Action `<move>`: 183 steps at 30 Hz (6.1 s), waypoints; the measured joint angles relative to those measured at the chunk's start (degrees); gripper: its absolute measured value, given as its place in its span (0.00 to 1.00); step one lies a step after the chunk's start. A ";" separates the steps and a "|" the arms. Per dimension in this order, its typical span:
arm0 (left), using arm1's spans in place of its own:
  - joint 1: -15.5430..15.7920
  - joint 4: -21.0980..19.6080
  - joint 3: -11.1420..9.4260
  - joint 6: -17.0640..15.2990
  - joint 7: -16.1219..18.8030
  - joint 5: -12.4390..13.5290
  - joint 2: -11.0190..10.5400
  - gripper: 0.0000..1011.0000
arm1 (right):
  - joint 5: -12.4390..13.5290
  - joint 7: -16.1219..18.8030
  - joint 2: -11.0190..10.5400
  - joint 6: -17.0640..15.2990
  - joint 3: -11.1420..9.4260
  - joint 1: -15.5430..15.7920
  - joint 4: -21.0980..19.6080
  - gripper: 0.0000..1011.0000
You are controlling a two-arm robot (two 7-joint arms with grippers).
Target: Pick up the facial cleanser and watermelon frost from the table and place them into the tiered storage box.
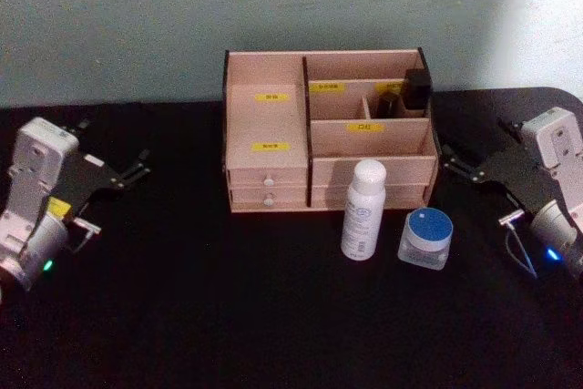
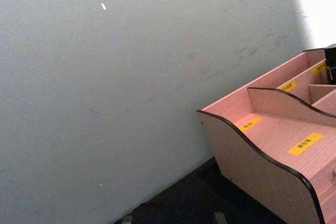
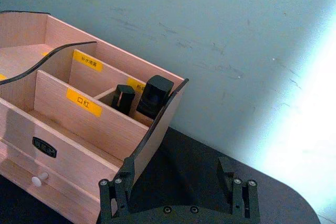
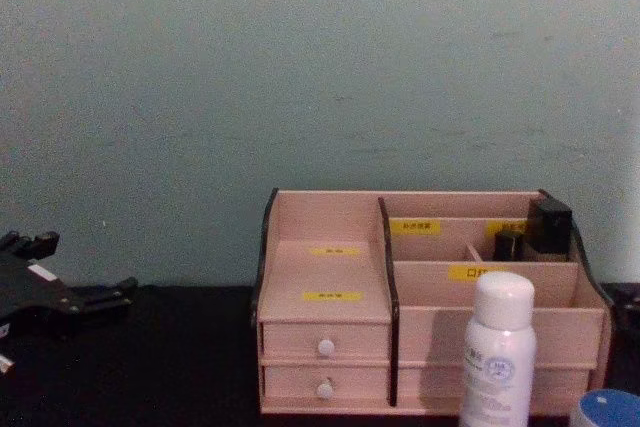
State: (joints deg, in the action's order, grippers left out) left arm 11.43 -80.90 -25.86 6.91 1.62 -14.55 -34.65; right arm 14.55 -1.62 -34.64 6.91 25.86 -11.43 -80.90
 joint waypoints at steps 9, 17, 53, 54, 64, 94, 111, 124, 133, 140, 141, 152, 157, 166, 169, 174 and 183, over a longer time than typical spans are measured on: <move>0.00 0.00 0.00 0.00 0.00 0.00 0.00 0.99 | 0.00 0.00 0.00 0.00 0.00 0.00 0.00 0.99; 0.00 0.00 0.00 0.00 0.00 0.00 0.00 0.99 | 0.00 0.00 0.00 0.00 0.00 0.00 0.00 0.99; 0.00 0.00 0.00 0.00 0.00 0.00 0.00 0.99 | 8.55 15.38 -9.13 2.53 -7.26 14.96 -18.37 0.99; 0.00 0.00 0.00 0.00 0.00 0.00 0.00 0.99 | 8.76 15.97 -9.21 2.33 -7.14 15.02 -18.47 0.99; 0.00 0.00 0.00 0.00 0.00 0.00 0.00 0.99 | 11.71 23.87 -7.92 -0.75 -5.13 13.13 -16.47 0.99; 0.00 0.00 0.00 0.00 0.00 0.00 0.00 0.99 | 9.74 33.12 3.31 -5.12 -1.32 1.33 -1.95 0.99; 0.00 0.00 0.00 0.00 0.00 0.00 0.00 0.99 | 9.61 33.58 3.96 -5.13 -1.33 0.83 -1.11 0.98; 0.00 0.00 0.00 0.00 0.00 0.00 0.00 0.99 | 9.64 33.46 3.89 -5.08 -1.33 0.91 -1.24 0.66; 0.00 0.00 0.00 0.00 0.00 0.00 0.00 0.99 | 9.64 33.41 3.84 -5.05 -1.33 0.96 -1.30 0.57; 0.00 0.00 0.00 0.00 0.00 0.00 0.00 0.99 | 10.11 33.91 3.75 -5.33 -1.59 0.96 -1.53 0.57; 0.00 0.00 0.00 0.00 0.00 0.00 0.00 0.99 | 10.48 34.19 3.70 -5.60 -1.68 0.96 -1.66 0.57; 0.00 0.00 0.00 0.00 0.00 0.00 0.00 0.99 | 15.28 36.46 1.52 -8.80 -3.37 0.06 -7.13 0.57; 0.00 0.00 0.00 0.00 0.00 0.00 0.00 0.99 | 16.44 35.49 1.67 -8.41 -4.21 -1.84 -8.78 0.57; 0.00 0.00 0.00 0.00 0.00 0.00 0.00 0.99 | 16.26 32.04 4.76 -7.55 -4.55 -6.68 -6.18 0.57; 0.00 0.00 0.00 0.00 0.00 0.00 0.00 0.99 | 15.91 31.14 6.13 -7.25 -4.55 -8.56 -4.10 0.57; 0.00 0.00 0.00 0.00 0.00 0.00 0.00 0.99 | 15.20 30.29 8.24 -6.55 -4.58 -11.51 -0.12 0.57; 0.00 0.00 0.00 0.00 0.00 0.00 0.00 0.99 | 13.59 29.20 10.91 -5.92 -4.78 -15.29 6.28 0.57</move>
State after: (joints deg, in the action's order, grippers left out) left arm 11.43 -80.90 -25.86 6.91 1.62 -14.55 -34.65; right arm 28.13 27.58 -23.73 0.99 21.09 -26.72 -74.62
